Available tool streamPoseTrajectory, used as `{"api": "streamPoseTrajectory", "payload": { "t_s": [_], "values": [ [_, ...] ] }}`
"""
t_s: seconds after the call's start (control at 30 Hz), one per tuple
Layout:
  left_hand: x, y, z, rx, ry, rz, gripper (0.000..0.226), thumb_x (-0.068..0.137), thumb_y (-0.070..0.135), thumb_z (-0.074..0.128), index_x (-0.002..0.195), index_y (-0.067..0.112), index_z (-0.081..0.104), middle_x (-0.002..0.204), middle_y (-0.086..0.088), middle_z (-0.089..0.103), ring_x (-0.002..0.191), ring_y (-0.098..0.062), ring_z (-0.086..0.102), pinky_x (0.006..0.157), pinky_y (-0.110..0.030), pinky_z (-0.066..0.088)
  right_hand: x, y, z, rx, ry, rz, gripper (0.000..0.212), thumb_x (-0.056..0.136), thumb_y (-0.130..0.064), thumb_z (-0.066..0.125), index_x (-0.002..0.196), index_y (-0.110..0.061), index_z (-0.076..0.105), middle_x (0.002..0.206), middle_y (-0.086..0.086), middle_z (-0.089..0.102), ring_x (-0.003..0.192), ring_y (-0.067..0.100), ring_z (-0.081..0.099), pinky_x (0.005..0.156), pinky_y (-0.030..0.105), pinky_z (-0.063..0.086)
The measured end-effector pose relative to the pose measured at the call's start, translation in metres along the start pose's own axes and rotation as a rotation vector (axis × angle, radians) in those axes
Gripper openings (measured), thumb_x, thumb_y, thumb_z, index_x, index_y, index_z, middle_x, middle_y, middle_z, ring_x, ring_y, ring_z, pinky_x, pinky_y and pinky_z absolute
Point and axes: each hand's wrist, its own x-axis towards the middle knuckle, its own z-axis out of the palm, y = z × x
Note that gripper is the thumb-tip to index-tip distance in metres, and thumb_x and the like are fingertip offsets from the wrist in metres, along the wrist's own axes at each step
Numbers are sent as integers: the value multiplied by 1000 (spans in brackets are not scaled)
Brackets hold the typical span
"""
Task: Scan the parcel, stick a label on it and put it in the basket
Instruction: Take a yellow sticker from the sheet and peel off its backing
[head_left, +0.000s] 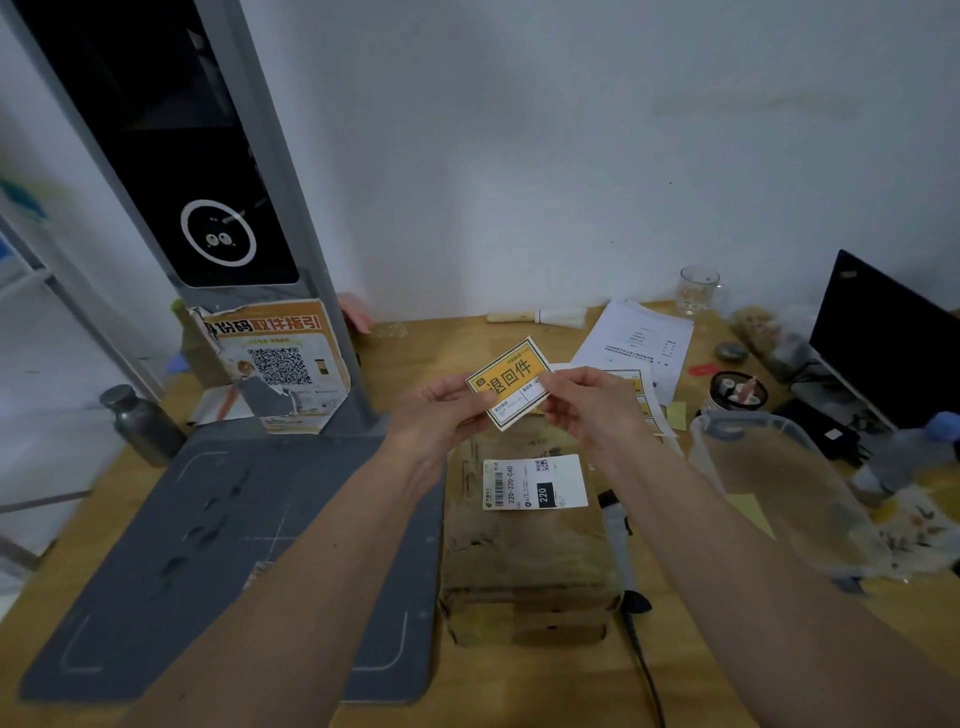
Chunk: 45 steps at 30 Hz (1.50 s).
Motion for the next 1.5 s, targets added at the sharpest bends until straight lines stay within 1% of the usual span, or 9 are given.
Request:
{"api": "streamPoseTrajectory", "payload": {
  "t_s": [0.1,0.27,0.37,0.47,0.67,0.97,1.1,1.23,1.5],
  "values": [
    [-2,1,2,-15,71,34,19,78,-7,69,96,-2,68,96,-17,73,88,-31,71,77,-33,60,-2,1,3,27,-5,17,17,81,-4,72,73,-7,57,85,19,71,60,17,61,54,24,53],
    [-5,0,4,127,258,179,23,79,1,72,102,4,71,96,-9,74,87,-21,71,81,-29,58,-4,2,14,-341,201,-159,27,77,-17,76,73,-16,49,78,4,54,68,17,49,67,31,46],
    [-10,1,6,287,267,313,16,80,6,72,95,13,74,84,6,72,74,-1,66,72,-14,54,-16,-4,25,-358,-7,-247,18,79,-19,74,78,-13,57,75,4,59,64,14,53,61,26,48],
    [-15,0,10,381,240,431,14,81,7,71,88,18,76,80,9,72,76,-4,68,72,-16,54,-24,-4,34,-297,-137,-240,19,78,-17,77,85,-7,63,83,10,67,71,14,63,60,23,54],
    [-24,-4,16,507,221,578,16,80,5,71,88,16,77,83,7,72,78,-7,67,68,-12,52,-26,1,33,-203,-148,-256,15,77,-6,75,81,-9,61,86,13,68,80,20,68,69,22,58],
    [-24,-7,25,437,139,502,27,81,1,70,104,14,73,104,-1,71,93,-9,68,84,-21,55,-19,0,20,-198,-132,-261,19,83,3,66,102,0,67,100,22,70,89,29,70,80,29,59],
    [-23,-6,30,428,121,431,40,83,1,67,121,14,63,94,11,68,95,-4,64,89,-15,51,-17,-2,18,-217,-70,-250,11,81,1,69,87,-8,69,91,16,72,87,32,70,84,38,58],
    [-19,-6,32,430,170,434,31,82,4,69,110,16,68,100,4,68,94,-8,65,82,-14,52,-15,-1,20,-270,-21,-290,23,79,1,71,72,-20,66,74,2,68,75,21,67,82,39,58],
    [-14,-7,31,344,145,385,25,84,2,67,106,13,72,95,7,72,92,-4,68,82,-15,54,-10,0,17,-197,-126,-255,12,81,1,68,83,-10,64,79,6,68,66,15,67,71,28,59]
  ]
}}
